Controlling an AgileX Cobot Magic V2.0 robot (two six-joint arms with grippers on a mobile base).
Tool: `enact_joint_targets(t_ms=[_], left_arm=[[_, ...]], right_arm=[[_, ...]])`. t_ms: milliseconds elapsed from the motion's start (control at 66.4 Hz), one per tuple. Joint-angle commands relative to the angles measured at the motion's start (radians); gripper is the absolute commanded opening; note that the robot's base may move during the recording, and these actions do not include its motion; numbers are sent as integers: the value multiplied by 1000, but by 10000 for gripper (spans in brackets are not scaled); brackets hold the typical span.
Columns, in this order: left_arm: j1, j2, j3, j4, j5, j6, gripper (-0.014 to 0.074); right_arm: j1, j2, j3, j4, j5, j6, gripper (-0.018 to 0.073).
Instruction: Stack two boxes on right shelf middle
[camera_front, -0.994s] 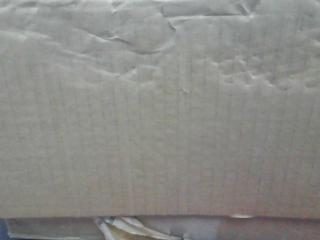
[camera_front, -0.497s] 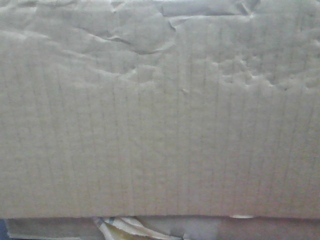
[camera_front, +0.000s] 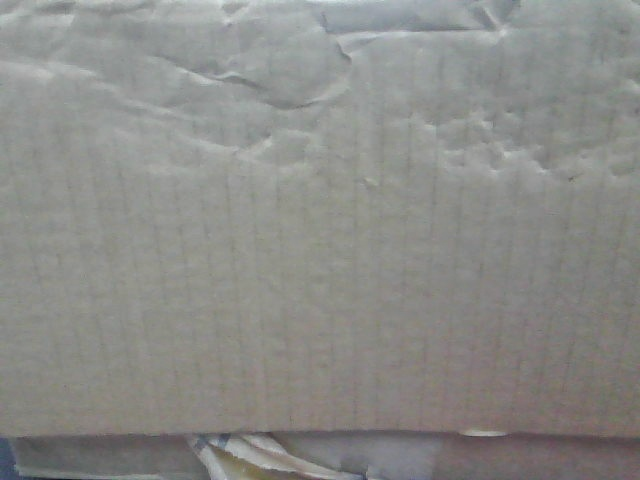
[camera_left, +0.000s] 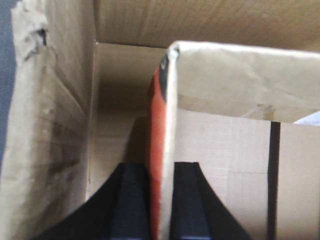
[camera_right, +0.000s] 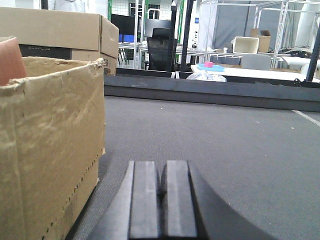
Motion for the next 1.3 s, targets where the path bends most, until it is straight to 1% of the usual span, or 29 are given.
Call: enact_joint_targets(t_ms=[0,45,105,166,241,346,422,527,572,633,723,768,829,949,1054,1145,1280], left_arm=[[-4,-8,-2,-7,-27,9,167],[-4,-8,-2,-7,-32,22,217],[-4,-8,-4,-9,-49,25,252],[-4,-10,-16,-13,-53,25,269],[-4,-10,-48,-14,-43,29,266],[-4,-10,-117,-10,6,80,266],[-4,-10,-179,12,68,110,266],[-4,-14,-250,42,162,178,266],[-4,-19,-270,71,202,188,266],[-4,-31,-281,138,248,188,266],[-4,-46,-281,235,248,188,266],[-3,-55,-276,265,248,188,267],[-3,-59,-276,261,248,188,279],[-3,-57,-269,160,248,188,325],[2,-53,-247,122,248,188,353],[36,-48,-230,71,248,188,356],[85,-48,-226,57,248,204,356]], right_arm=[[-3,1,0,2,-16,-4,-162],[-3,1,0,2,-16,-4,-162],[-3,1,0,2,-16,-4,-162],[-3,1,0,2,-16,-4,-162],[-3,1,0,2,-16,-4,-162],[-3,1,0,2,-16,-4,-162],[-3,1,0,2,-16,-4,-162],[-3,1,0,2,-16,-4,-162],[-3,1,0,2,-16,-4,-162],[-3,1,0,2,-16,-4,-162],[-3,1,0,2,-16,-4,-162],[-3,1,0,2,-16,-4,-162],[-3,1,0,2,-16,-4,-162],[-3,1,0,2,-16,-4,-162],[-3,1,0,2,-16,-4,-162],[-3,1,0,2,-16,-4,-162],[-3,1,0,2,-16,-4,-162]])
